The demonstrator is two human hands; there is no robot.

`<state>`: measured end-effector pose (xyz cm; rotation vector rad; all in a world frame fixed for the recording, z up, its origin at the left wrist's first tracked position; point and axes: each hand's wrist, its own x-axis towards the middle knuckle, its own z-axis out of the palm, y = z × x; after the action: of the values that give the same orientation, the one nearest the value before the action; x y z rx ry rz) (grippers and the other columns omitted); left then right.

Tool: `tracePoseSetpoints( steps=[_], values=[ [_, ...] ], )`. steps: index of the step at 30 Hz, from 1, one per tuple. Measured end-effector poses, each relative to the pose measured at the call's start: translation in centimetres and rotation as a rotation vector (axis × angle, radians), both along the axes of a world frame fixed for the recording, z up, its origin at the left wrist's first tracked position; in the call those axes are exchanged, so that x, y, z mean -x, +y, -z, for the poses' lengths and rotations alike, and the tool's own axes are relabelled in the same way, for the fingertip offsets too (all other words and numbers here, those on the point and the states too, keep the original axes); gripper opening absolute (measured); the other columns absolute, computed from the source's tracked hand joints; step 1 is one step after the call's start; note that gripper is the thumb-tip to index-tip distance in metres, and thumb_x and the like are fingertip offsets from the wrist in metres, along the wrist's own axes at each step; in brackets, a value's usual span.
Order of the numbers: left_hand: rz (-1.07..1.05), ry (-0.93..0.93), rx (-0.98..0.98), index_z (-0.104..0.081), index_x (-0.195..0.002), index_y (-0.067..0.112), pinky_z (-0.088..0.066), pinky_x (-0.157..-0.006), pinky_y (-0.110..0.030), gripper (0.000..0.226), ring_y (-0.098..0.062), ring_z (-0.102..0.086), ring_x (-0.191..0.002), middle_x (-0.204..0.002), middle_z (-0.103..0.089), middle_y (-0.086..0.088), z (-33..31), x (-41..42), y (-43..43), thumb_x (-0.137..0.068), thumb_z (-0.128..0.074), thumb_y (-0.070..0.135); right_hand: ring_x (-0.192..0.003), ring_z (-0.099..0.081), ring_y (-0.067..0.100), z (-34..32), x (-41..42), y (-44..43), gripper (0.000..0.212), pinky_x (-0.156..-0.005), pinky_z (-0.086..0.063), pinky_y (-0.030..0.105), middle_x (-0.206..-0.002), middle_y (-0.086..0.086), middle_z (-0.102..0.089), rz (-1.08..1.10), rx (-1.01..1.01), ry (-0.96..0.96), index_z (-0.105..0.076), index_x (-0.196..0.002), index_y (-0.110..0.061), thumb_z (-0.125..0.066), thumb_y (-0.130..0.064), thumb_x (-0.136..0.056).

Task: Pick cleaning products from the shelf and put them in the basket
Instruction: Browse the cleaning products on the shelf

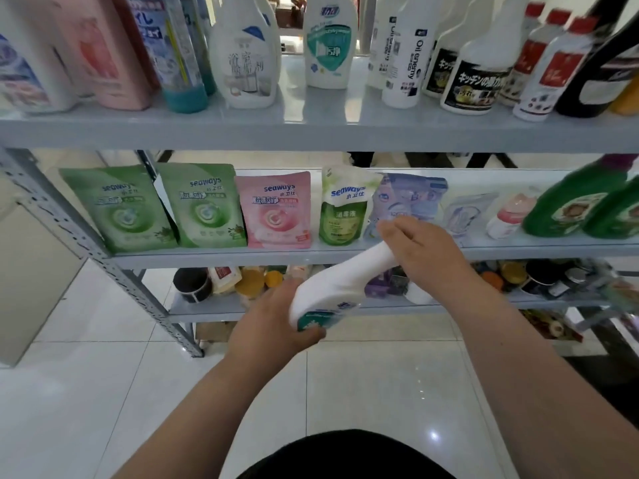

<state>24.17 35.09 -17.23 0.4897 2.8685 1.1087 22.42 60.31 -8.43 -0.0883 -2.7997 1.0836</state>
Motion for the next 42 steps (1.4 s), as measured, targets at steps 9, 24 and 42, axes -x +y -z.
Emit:
tracePoseSetpoints(
  steps=[9,24,42],
  values=[
    [0.286,-0.336,-0.241,-0.059,-0.125,0.053,-0.064,-0.078,-0.033,0.073,-0.005,-0.072,-0.101,-0.113,-0.073,0.021,-1.3,0.8,-8.7,-0.06,-0.092,0.042,-0.061,-0.036,0.016,-2.0,-2.2,-7.1,0.034,-0.055,-0.028,0.021,-0.069,-0.002,-0.045,-0.301,-0.192,0.351,-0.05,-0.084,-0.018,-0.028,-0.037,-0.101],
    [-0.012,-0.267,-0.381,-0.044,-0.123,0.065,-0.058,-0.071,-0.02,0.058,-0.001,-0.068,-0.099,-0.11,-0.068,0.027,0.0,-0.6,-12.8,-0.071,-0.068,0.067,-0.059,-0.062,-0.004,0.7,-0.3,-14.5,0.012,-0.048,-0.045,0.012,-0.073,-0.02,-0.066,-0.074,0.464,-0.108,-0.06,-0.094,-0.057,-0.05,-0.063,-0.096],
    [0.199,-0.214,-0.652,-0.049,-0.124,0.072,-0.052,-0.077,-0.012,0.047,0.009,-0.061,-0.105,-0.118,-0.067,0.029,-13.4,12.4,2.5,-0.093,-0.046,0.036,-0.111,-0.072,0.014,-4.2,6.4,-5.8,0.048,-0.081,-0.061,0.03,-0.12,-0.008,-0.074,-0.006,0.85,0.302,-0.058,-0.12,-0.055,-0.083,-0.046,-0.079]
  ],
)
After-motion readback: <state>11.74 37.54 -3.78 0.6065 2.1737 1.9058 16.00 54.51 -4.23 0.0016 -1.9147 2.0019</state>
